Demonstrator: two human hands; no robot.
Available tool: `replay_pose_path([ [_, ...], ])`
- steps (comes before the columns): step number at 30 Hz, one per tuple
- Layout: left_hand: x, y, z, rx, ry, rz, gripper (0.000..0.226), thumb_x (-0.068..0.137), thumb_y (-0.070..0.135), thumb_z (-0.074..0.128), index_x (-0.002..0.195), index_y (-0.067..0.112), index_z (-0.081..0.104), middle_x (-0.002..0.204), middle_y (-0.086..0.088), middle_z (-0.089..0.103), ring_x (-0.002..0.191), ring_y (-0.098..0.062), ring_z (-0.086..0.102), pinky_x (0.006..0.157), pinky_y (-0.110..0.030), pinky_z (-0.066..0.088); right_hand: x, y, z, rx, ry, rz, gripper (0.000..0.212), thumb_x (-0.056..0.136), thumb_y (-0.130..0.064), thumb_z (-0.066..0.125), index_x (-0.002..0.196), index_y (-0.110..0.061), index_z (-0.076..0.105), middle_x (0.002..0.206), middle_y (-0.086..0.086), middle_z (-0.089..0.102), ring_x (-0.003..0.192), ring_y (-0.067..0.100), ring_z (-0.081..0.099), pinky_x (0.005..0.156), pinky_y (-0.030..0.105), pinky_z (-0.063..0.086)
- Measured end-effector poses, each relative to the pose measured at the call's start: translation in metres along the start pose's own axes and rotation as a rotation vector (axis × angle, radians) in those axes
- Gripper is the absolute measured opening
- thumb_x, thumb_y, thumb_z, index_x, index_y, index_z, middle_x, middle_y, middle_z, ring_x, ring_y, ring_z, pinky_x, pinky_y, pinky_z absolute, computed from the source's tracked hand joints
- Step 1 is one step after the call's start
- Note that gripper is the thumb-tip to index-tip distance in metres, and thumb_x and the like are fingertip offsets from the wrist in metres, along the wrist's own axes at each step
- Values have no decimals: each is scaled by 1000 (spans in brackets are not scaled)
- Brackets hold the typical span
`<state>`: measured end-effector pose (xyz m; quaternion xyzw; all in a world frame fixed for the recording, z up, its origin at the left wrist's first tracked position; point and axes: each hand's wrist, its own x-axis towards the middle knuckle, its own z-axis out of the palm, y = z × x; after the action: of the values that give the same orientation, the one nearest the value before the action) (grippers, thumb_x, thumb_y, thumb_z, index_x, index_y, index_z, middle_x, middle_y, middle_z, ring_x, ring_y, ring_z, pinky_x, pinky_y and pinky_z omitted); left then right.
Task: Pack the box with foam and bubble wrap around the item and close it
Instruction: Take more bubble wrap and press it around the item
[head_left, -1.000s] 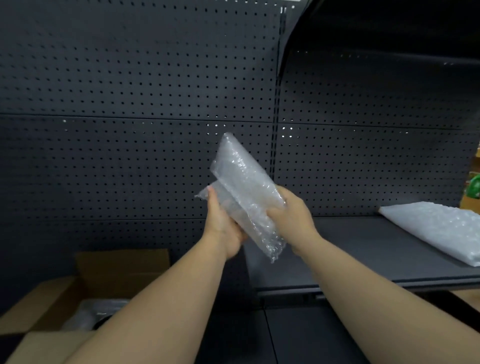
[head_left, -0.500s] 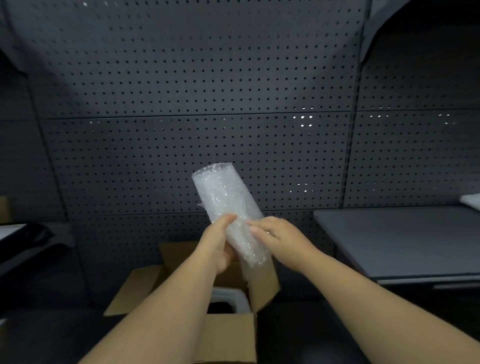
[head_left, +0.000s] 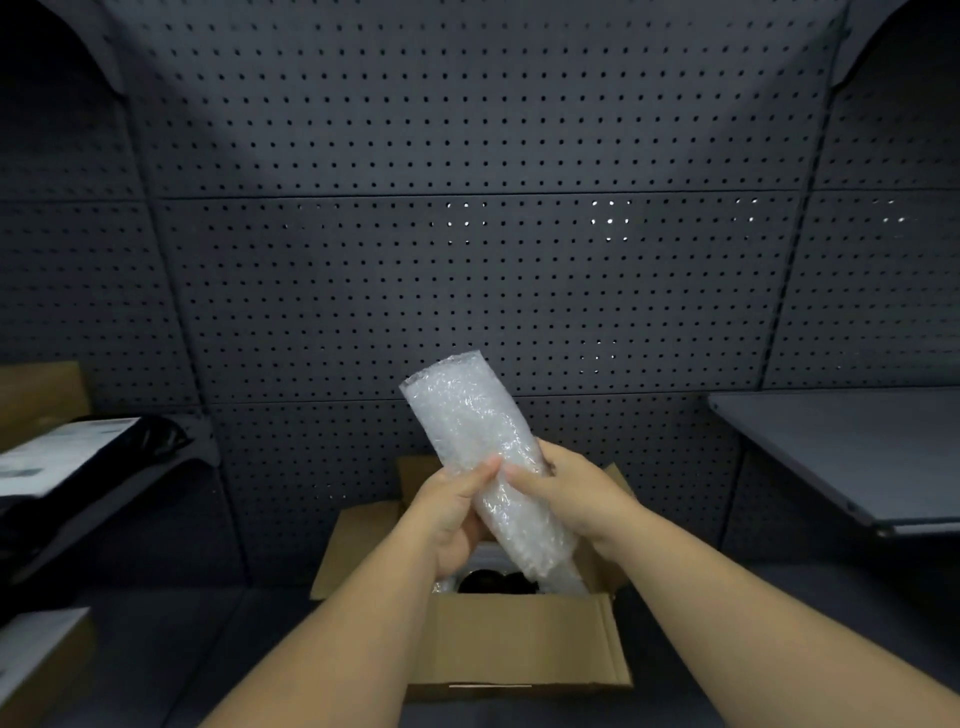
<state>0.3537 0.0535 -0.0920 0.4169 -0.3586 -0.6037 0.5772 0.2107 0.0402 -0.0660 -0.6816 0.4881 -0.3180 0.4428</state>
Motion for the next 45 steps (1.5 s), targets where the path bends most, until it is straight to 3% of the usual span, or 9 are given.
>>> replay_pose_path([
  [9, 14, -10, -12, 131, 102, 14, 34, 82, 17, 71, 114, 9, 61, 115, -11, 69, 108, -27, 63, 99, -42, 48, 20, 7, -4, -121, 11, 77, 33, 76, -18, 79, 106, -20, 65, 98, -1, 72, 86, 15, 70, 76, 32, 58],
  [13, 21, -8, -22, 681, 383, 108, 68, 78, 33, 76, 134, 14, 42, 129, -3, 52, 116, -22, 51, 96, -35, 44, 30, 13, -21, -530, 92, 63, 35, 78, -20, 73, 112, -21, 62, 105, -1, 67, 89, 15, 63, 66, 23, 47],
  [16, 21, -4, -25, 1114, 519, 367, 89, 78, 39, 74, 147, 16, 23, 149, -7, 30, 138, -23, 29, 112, -39, 31, 34, 17, -28, -725, 63, 109, 35, 82, -21, 64, 117, -22, 58, 107, 1, 66, 95, 20, 62, 88, 36, 51],
  [19, 26, -2, -21, 1583, 273, 479, 95, 81, 47, 69, 152, 22, 10, 159, 2, 15, 147, -17, 12, 119, -35, 13, 38, 22, -30, -870, 1, 72, 40, 82, -24, 63, 121, -24, 56, 107, 0, 65, 97, 20, 61, 99, 43, 45],
  [23, 32, -9, -24, 1985, 22, 496, 93, 84, 45, 64, 152, 26, 3, 161, 5, 7, 148, -14, 4, 119, -32, -1, 42, 23, -27, -930, -101, -61, 41, 88, -23, 59, 129, -23, 51, 116, 2, 63, 100, 20, 61, 83, 34, 51],
  [28, 37, -13, -34, 1911, 106, 505, 78, 80, 41, 66, 145, 30, 25, 144, 9, 43, 134, -13, 39, 116, -32, 17, 49, 33, -25, -999, -59, -218, 48, 90, -25, 60, 134, -33, 44, 124, -3, 58, 109, 17, 56, 66, 26, 34],
  [31, 42, -13, -37, 1870, 97, 460, 52, 82, 36, 63, 130, 29, 42, 122, 6, 60, 112, -18, 57, 94, -32, 41, 57, 40, -21, -963, -62, -237, 46, 89, -27, 61, 131, -35, 45, 119, -2, 54, 108, 18, 54, 59, 20, 30],
  [37, 58, -16, -62, 1798, 58, 369, 35, 88, 32, 61, 121, 29, 50, 115, 5, 63, 105, -20, 59, 81, -32, 47, 79, 59, -8, -900, -134, -218, 55, 85, -24, 61, 135, -38, 43, 123, -11, 51, 112, 14, 50, 93, 29, 44],
  [45, 90, -21, -103, 1815, -187, 378, 44, 89, 32, 59, 130, 27, 43, 116, 1, 62, 101, -22, 60, 80, -34, 50, 95, 74, 16, -826, -163, -90, 59, 83, -9, 54, 137, -29, 43, 127, -7, 49, 121, 14, 43, 87, 21, 35],
])
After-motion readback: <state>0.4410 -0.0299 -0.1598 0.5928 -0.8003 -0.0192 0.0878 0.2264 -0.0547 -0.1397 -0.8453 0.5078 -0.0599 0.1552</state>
